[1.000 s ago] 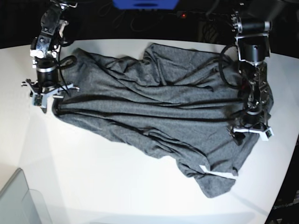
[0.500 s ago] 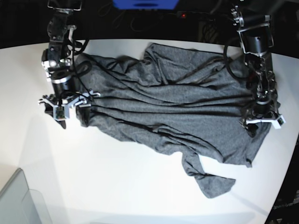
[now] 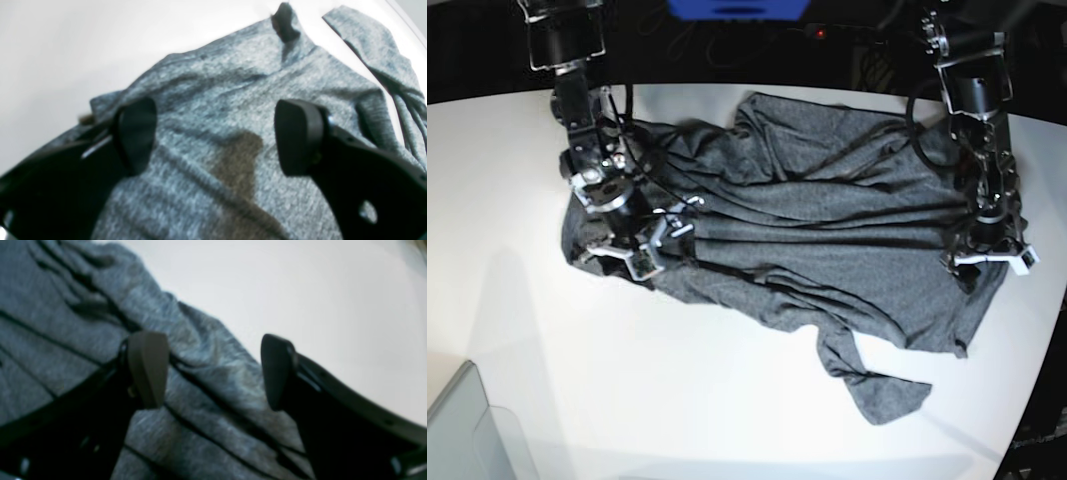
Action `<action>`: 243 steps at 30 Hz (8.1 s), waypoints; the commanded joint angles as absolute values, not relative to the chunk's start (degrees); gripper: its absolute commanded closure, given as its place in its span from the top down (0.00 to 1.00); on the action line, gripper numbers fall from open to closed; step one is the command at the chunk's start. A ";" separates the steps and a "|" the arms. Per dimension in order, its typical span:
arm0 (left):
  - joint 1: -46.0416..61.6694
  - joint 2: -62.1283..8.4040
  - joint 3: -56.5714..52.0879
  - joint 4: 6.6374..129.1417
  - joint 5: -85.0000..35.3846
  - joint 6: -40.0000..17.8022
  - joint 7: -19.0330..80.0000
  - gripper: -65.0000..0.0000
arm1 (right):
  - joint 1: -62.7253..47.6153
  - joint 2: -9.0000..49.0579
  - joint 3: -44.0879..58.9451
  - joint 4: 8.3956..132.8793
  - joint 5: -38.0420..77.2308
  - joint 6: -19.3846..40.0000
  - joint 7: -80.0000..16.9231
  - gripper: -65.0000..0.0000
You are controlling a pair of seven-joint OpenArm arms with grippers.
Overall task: Layout the t-shirt on the table in an organized manner, then fold the t-shirt properly
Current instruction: 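Move the right gripper along the shirt's edge and regrasp it, then pull the shirt's edges outward with both grippers to flatten it, then raise both grippers toward the shirt's collar edge, smoothing the fabric, then drag the held side edges with both grippers toward the collar edge, then pull the shirt's collar corners apart with both grippers, stretching it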
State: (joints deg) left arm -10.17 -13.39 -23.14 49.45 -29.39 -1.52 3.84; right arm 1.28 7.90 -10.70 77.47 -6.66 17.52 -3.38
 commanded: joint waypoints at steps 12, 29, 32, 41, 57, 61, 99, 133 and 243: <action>-7.69 -13.32 -23.16 48.66 -30.20 1.19 9.71 0.83 | 12.62 8.66 -19.65 65.01 -6.02 17.45 -1.36 0.67; -6.55 -13.05 -23.16 48.66 -30.20 1.10 9.63 0.83 | 18.86 5.49 -4.53 57.10 -5.76 17.10 -1.27 0.00; -6.55 -13.05 -23.16 48.66 -30.20 1.10 9.54 0.83 | 20.70 3.82 3.74 56.48 -5.85 17.01 -1.63 0.00; -6.64 -13.05 -23.16 48.75 -30.20 1.10 9.71 0.83 | 21.76 2.24 13.23 53.85 -5.93 17.01 -1.71 0.14; -5.32 -9.10 -23.08 71.87 -30.20 1.01 9.98 0.83 | 14.90 1.10 11.38 62.81 -5.85 17.36 -1.71 0.47; -5.76 -9.71 -23.08 73.80 -30.20 1.10 9.98 0.83 | 12.88 1.19 7.69 65.63 -5.93 17.36 -1.71 0.47; -34.95 -15.16 -23.08 17.36 -6.99 1.01 -4.09 0.83 | 24.75 6.37 2.15 43.65 -5.67 13.49 -1.27 0.60; -14.20 -8.84 -23.25 66.95 -7.08 1.01 12.62 0.83 | 3.30 3.21 4.62 82.33 -5.67 9.10 -8.13 0.59; 18.42 -9.45 -27.91 89.27 -23.25 0.84 29.67 0.54 | -17.45 -0.75 14.11 84.62 -5.58 9.36 -5.67 0.60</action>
State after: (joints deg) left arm 18.50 -8.84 -27.66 88.68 -23.05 1.02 30.26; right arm -17.19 -0.95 14.09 84.36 -5.13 9.39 -4.34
